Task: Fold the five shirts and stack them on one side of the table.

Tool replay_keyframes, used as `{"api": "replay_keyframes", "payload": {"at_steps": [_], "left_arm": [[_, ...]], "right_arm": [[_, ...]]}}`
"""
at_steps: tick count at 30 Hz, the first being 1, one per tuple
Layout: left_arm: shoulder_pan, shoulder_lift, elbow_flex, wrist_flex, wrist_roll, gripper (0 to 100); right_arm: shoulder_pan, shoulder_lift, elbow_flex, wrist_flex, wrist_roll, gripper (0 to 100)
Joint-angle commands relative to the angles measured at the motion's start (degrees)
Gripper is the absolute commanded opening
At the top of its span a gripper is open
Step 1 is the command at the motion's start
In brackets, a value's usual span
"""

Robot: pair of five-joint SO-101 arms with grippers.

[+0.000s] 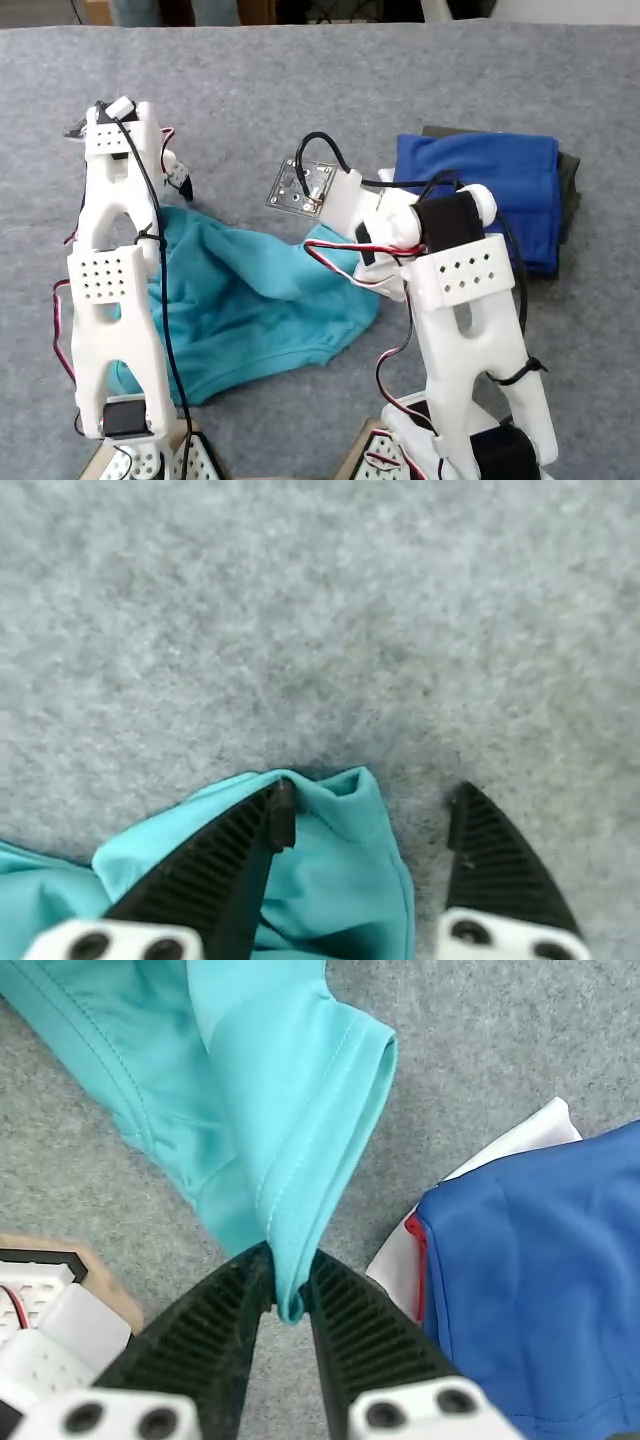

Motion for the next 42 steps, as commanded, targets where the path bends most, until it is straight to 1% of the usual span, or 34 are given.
{"api": "replay_keyframes", "payload": {"at_steps": [1,3,6,10,15,17,20,22,24,27,31,35,42], "left_arm": [[-1.89,0.26,-0.04,0.79,0.09,15],[-1.8,0.0,-0.48,0.53,-1.76,9],[-1.63,-0.26,-2.42,0.7,-5.01,3],[-1.98,-0.44,-8.48,0.88,-6.24,3],[-2.07,-7.47,-13.32,0.97,-10.29,3],[-2.07,-12.75,-13.23,0.97,-11.34,3],[-2.24,-21.36,-13.32,0.97,-14.33,3],[-3.47,-27.6,-13.41,0.97,-15.82,3],[-5.05,-34.11,-13.49,0.88,-16.88,3],[-8.75,-42.73,-13.49,0.88,-18.37,3],[-14.37,-52.66,-13.49,0.79,-18.55,3],[-19.21,-61.63,-13.49,0.79,-21.8,3],[-26.59,-75.87,-13.41,0.79,-28.92,3]], "right_arm": [[-0.7,-1.45,-1.19,-0.88,0.35,1.5],[-0.7,-1.45,-1.19,-0.88,0.26,1.5],[-0.7,-1.45,-1.45,-0.88,0.26,1.5],[-0.7,-1.45,-1.54,-2.29,-0.18,1.5],[-0.7,-1.89,-1.63,-8.26,-6.68,1.5],[-0.7,-1.89,-1.63,-12.84,-10.64,1.5],[-0.35,-1.89,-2.07,-22.33,-16.79,1.5],[0.26,-1.89,-3.65,-27.16,-20.31,1.5],[0.62,-1.89,-6.73,-29.71,-23.03,1.5],[0.62,-1.98,-12.62,-30.95,-26.37,1.5],[0.62,-1.98,-23.16,-31.65,-30.07,1.5],[0.53,-1.89,-32.92,-34.9,-32.09,1.5],[0.26,-1.89,-45.58,-41.58,-34.81,1.5]]}}
